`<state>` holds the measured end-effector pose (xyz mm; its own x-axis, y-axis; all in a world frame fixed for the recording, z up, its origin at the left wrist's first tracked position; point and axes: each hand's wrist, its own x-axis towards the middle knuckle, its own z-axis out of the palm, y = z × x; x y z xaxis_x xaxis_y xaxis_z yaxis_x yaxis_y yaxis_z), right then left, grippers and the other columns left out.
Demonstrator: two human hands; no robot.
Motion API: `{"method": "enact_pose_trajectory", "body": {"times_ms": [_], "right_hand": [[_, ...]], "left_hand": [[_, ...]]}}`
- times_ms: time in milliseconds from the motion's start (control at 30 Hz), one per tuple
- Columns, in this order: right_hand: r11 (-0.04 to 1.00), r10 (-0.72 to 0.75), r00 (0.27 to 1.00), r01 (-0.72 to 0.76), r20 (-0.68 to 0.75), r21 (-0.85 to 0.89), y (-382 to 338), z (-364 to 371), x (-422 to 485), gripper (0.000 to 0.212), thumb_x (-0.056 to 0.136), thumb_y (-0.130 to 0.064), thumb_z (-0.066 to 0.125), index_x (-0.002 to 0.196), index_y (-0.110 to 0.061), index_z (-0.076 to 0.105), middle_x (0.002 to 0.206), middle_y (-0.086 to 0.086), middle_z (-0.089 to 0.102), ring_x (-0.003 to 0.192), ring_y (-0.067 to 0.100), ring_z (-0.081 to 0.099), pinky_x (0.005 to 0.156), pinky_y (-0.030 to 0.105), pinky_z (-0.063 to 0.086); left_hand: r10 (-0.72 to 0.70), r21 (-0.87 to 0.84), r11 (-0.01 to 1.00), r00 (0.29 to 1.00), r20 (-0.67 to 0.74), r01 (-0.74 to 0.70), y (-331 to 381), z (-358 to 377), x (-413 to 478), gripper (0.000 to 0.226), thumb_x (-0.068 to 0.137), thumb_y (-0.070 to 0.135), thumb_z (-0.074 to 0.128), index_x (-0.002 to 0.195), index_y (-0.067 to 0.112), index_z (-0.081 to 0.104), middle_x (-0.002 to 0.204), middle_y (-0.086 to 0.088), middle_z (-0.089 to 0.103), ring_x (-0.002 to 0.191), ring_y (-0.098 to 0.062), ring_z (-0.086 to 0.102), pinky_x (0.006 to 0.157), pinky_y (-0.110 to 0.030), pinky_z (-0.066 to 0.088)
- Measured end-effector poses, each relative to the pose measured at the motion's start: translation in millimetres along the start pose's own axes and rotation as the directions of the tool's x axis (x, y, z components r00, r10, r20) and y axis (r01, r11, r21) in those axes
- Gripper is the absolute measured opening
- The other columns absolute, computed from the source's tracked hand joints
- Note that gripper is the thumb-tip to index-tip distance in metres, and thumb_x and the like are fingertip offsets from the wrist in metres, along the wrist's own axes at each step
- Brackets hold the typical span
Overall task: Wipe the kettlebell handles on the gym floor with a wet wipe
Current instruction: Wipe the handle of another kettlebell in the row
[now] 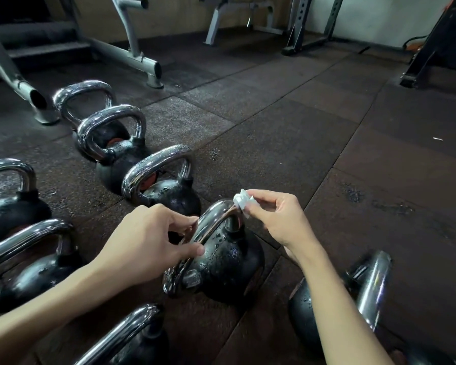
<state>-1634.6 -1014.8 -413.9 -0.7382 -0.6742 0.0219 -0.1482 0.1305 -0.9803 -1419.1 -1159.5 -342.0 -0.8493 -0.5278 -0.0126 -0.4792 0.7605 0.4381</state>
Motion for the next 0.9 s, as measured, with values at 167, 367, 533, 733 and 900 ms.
{"method": "enact_pose_trajectory", "body": {"times_ms": [167, 367, 533, 733, 900], "right_hand": [[0.993, 0.115, 0.992, -0.116, 0.056, 0.008, 5.2, -4.1, -0.4, 0.023, 0.094, -0.012, 0.073, 0.116, -0.015, 0.078, 0.075, -0.014, 0.070, 0.050, -0.006, 0.055, 0.050, 0.007, 0.040], [0.985, 0.115, 0.993, -0.119, 0.037, 0.126, -6.8, -6.2, 5.8, 0.022, 0.095, -0.008, 0.070, 0.115, -0.013, 0.076, 0.076, -0.013, 0.071, 0.047, -0.003, 0.049, 0.045, 0.009, 0.035], [0.956, 0.294, 0.956, -0.293, -0.020, 0.015, -2.0, -10.0, 9.4, 0.023, 0.099, -0.012, 0.067, 0.121, -0.009, 0.074, 0.079, 0.003, 0.063, 0.040, 0.000, 0.037, 0.038, 0.015, 0.024], [0.990, 0.070, 0.976, -0.043, -0.206, 0.132, -19.8, -26.5, 6.2, 0.021, 0.092, -0.010, 0.075, 0.111, -0.020, 0.078, 0.098, -0.007, 0.078, 0.082, -0.006, 0.069, 0.070, 0.008, 0.048], [0.995, -0.088, 0.944, 0.100, -0.319, 0.020, -33.1, -34.3, -4.8, 0.027, 0.087, -0.008, 0.079, 0.101, -0.031, 0.077, 0.095, -0.013, 0.079, 0.093, -0.001, 0.072, 0.083, 0.016, 0.053]], "left_hand": [[-0.008, -0.013, 1.000, 1.000, 0.003, 0.008, 2.9, 5.0, -0.8, 0.053, 0.065, 0.071, 0.082, 0.116, 0.059, 0.071, 0.099, 0.038, 0.070, 0.084, 0.013, 0.067, 0.078, -0.025, 0.058], [0.009, -0.054, 0.998, 1.000, -0.002, -0.009, 3.5, 10.3, 8.8, 0.052, 0.066, 0.072, 0.081, 0.115, 0.060, 0.068, 0.104, 0.026, 0.076, 0.099, 0.004, 0.071, 0.087, -0.033, 0.060], [0.019, -0.051, 0.999, 0.999, 0.026, -0.017, 17.2, 10.0, 30.7, 0.046, 0.066, 0.066, 0.086, 0.109, 0.054, 0.073, 0.082, 0.026, 0.074, 0.092, 0.000, 0.072, 0.084, -0.034, 0.061], [0.049, 0.043, 0.998, 0.998, 0.025, -0.050, 59.7, 19.3, 71.8, 0.045, 0.070, 0.064, 0.084, 0.108, 0.040, 0.078, 0.095, 0.012, 0.078, 0.098, -0.013, 0.072, 0.086, -0.037, 0.060], [0.047, 0.062, 0.996, 0.984, 0.171, -0.059, 67.3, 12.1, 93.7, 0.042, 0.067, 0.063, 0.088, 0.100, 0.038, 0.081, 0.089, 0.016, 0.077, 0.092, -0.007, 0.071, 0.087, -0.034, 0.060]]}}
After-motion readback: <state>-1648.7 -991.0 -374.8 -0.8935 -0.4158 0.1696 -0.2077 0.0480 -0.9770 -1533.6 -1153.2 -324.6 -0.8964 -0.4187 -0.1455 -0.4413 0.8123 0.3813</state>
